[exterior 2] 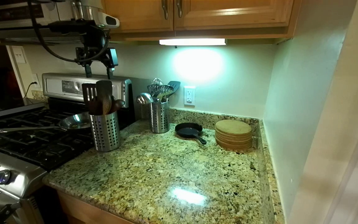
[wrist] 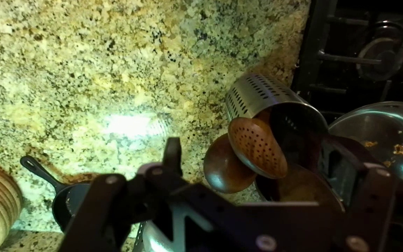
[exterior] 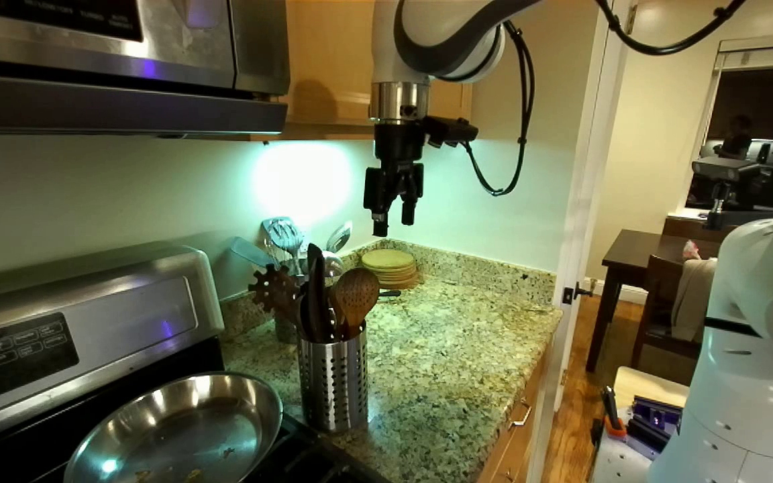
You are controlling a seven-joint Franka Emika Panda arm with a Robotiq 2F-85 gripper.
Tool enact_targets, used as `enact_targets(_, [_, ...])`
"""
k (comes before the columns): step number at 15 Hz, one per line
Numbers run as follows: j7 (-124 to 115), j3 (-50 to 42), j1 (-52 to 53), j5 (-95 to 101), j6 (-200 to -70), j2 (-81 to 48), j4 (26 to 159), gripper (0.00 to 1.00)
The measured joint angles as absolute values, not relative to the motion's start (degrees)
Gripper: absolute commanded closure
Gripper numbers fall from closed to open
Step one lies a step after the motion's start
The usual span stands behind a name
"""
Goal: Take a wooden spoon out of the utensil holder and put it on the counter
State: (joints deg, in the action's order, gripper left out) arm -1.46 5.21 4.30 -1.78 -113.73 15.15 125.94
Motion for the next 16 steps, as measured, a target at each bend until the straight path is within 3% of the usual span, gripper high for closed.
enact_targets(9, [13.5,4.8,5.3,-3.9,-132.0,12.8,133.2,0.0])
enact_targets(16, [24.6,3.3,7.0,-10.8,-137.9,12.1,137.6,0.0])
